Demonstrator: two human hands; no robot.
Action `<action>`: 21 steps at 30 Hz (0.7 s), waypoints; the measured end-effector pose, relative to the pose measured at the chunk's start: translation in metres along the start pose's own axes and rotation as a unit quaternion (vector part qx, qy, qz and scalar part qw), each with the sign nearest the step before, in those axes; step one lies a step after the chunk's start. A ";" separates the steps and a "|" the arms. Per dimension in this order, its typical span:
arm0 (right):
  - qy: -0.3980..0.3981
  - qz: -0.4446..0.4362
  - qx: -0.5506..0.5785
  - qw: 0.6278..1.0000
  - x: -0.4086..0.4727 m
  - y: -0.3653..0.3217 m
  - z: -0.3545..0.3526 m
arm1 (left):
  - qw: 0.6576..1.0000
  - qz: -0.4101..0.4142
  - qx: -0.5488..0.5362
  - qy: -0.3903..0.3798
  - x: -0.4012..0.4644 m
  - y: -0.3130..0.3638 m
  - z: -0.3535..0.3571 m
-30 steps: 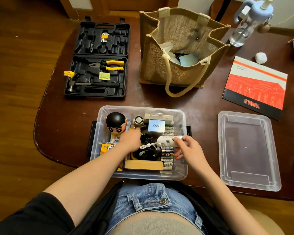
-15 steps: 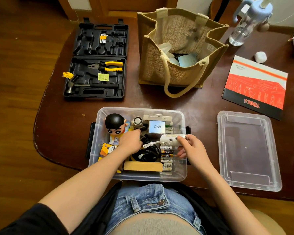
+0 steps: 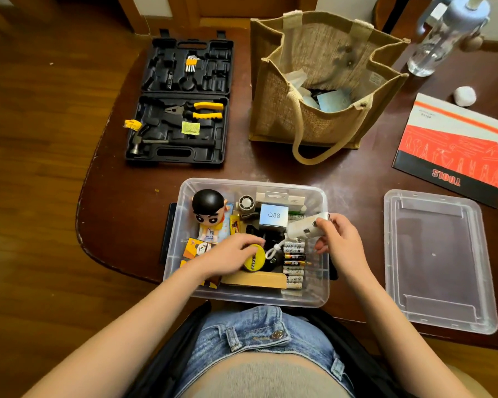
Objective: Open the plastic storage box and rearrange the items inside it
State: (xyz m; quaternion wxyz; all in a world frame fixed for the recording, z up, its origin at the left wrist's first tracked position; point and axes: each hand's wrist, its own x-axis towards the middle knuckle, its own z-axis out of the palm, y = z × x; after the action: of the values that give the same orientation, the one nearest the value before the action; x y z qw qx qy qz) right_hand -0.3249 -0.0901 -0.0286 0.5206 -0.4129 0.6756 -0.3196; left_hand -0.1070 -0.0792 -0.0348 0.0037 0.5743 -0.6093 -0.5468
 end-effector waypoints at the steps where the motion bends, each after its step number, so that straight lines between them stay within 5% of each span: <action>1: 0.010 -0.011 0.005 1.000 0.000 -0.001 0.000 | 1.000 0.000 0.008 -0.013 0.000 0.001 0.007; 4: 0.042 -0.025 0.036 0.998 0.000 -0.001 -0.001 | 1.000 0.018 -0.016 -0.011 0.002 0.004 0.023; 11: 0.036 -0.025 0.075 0.996 0.001 -0.002 0.002 | 0.972 -0.031 -0.200 0.122 0.013 0.007 0.043; 13: 0.038 -0.022 0.079 0.996 0.000 -0.002 0.004 | 0.985 -0.022 -0.154 0.080 0.013 0.009 0.046; 17: 0.046 -0.020 0.083 0.995 0.001 -0.003 0.004 | 0.991 0.030 0.124 -0.037 0.011 0.004 0.047; 21: 0.041 -0.024 0.080 0.996 0.000 -0.005 0.005 | 0.995 0.037 0.090 0.020 0.004 0.003 0.037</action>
State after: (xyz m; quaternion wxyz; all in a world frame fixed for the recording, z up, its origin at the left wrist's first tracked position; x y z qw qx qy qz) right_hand -0.3189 -0.0924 -0.0260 0.5163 -0.3727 0.6586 -0.4009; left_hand -0.1341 -0.0585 -0.0503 -0.0153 0.5601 -0.6770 -0.4773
